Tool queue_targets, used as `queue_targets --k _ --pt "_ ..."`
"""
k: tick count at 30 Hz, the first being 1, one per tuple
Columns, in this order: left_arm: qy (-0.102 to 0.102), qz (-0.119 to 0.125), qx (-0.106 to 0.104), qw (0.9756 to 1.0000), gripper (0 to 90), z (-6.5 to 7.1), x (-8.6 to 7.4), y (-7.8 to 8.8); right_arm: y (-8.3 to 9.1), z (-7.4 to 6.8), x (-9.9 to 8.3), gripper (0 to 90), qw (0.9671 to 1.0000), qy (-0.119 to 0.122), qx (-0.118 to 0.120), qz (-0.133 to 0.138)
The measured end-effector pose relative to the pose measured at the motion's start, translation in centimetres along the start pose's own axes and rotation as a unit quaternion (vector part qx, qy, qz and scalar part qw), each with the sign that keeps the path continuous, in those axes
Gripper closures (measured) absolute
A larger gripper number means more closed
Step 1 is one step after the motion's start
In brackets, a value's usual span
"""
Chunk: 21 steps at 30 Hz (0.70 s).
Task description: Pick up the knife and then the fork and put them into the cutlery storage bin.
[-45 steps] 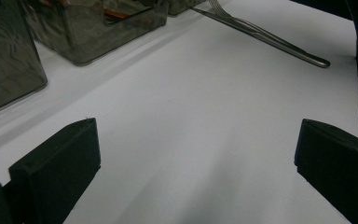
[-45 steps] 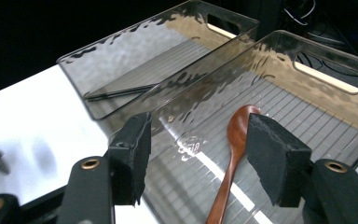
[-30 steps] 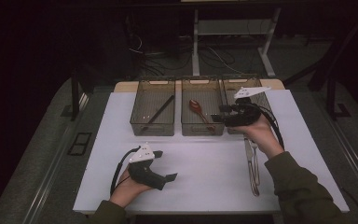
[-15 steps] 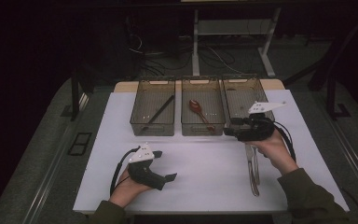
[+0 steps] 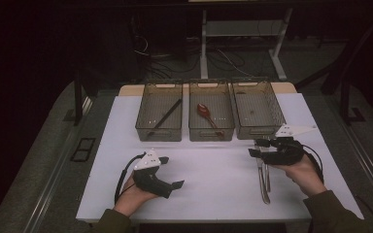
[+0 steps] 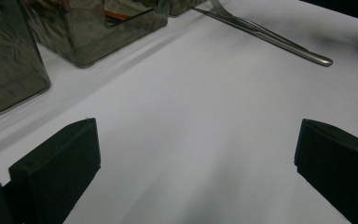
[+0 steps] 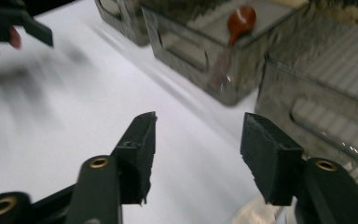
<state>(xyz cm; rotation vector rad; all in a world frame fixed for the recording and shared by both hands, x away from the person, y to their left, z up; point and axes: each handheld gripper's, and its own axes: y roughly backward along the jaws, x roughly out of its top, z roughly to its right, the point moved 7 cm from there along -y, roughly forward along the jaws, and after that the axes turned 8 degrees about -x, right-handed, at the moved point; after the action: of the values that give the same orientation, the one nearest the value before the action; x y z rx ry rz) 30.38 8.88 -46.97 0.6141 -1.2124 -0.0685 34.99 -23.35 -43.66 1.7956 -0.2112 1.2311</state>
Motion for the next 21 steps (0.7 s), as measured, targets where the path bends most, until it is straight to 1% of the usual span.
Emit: queue_targets --k 6,8,11,13,16,19,21 --pt "-0.001 0.000 0.000 1.0000 0.0 0.0 0.0 0.0 0.3 0.2 -2.0 58.7 0.9995 0.001 -0.009 -0.029" --pt "-0.001 0.001 0.001 1.0000 0.0 0.1 0.0 0.0 0.3 0.2 -2.8 64.2 0.9991 0.009 -0.013 -0.039" --pt "-0.001 0.001 0.001 1.0000 0.0 0.0 0.0 0.0 0.5 0.0 -3.7 70.0 0.9986 0.012 -0.010 -0.050" --pt "-0.002 0.000 0.001 1.0000 0.0 0.0 0.0 0.0 0.6 0.1 -4.1 73.6 0.9981 0.017 -0.013 -0.057" --pt "-0.002 0.000 0.002 1.0000 0.0 0.0 0.0 0.0 0.7 0.3 -4.8 79.1 0.9974 0.021 -0.016 -0.067" --pt "-0.001 -0.002 0.001 1.0000 0.0 0.1 -0.1 0.0 0.6 0.9 -5.3 83.5 0.9964 0.019 -0.025 -0.079" --pt "-0.001 -0.003 0.001 1.0000 0.0 0.1 -0.1 0.0 0.5 1.1 -5.5 86.9 0.9960 0.018 -0.026 -0.084"
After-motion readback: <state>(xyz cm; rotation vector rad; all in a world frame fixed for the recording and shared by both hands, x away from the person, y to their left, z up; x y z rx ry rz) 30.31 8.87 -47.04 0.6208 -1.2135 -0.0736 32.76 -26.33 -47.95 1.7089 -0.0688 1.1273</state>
